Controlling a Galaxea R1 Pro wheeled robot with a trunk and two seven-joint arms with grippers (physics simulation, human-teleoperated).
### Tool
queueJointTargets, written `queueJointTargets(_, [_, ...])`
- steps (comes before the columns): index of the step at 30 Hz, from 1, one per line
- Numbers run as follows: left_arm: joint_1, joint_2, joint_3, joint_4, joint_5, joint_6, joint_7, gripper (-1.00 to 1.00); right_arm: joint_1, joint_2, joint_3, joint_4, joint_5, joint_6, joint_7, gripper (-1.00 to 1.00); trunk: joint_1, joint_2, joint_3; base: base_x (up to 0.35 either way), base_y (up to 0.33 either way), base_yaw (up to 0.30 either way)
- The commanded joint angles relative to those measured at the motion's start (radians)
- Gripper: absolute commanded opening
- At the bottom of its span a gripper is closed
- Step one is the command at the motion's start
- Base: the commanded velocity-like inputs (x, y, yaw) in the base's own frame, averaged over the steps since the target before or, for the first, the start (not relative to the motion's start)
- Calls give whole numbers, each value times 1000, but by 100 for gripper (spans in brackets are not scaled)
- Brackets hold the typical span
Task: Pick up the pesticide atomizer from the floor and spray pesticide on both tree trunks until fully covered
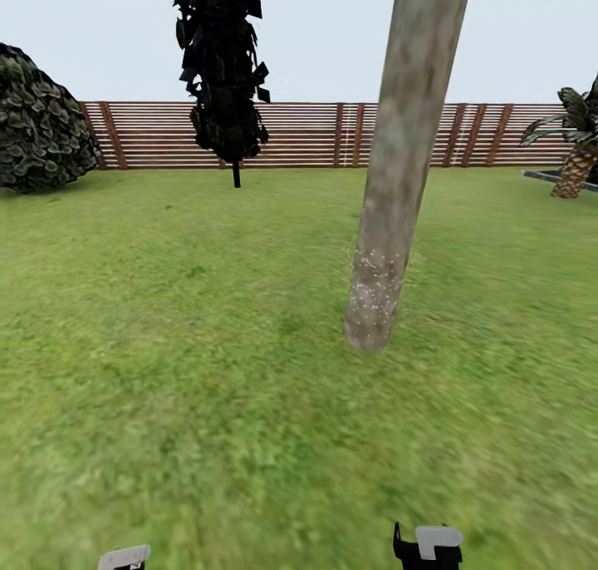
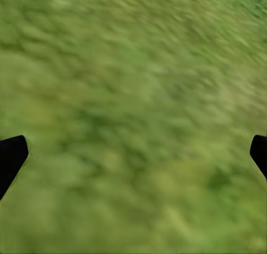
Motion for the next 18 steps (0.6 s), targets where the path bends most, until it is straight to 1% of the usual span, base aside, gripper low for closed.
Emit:
queueJointTargets(1, [0,0,0,0,0,0,0,-100,0,0,0,0,0,0,0,100,0,0,0,0,0,284])
queueJointTargets(18, [0,0,0,0,0,0,0,-100,0,0,0,0,0,1,0,100,0,0,-4,0,0,284])
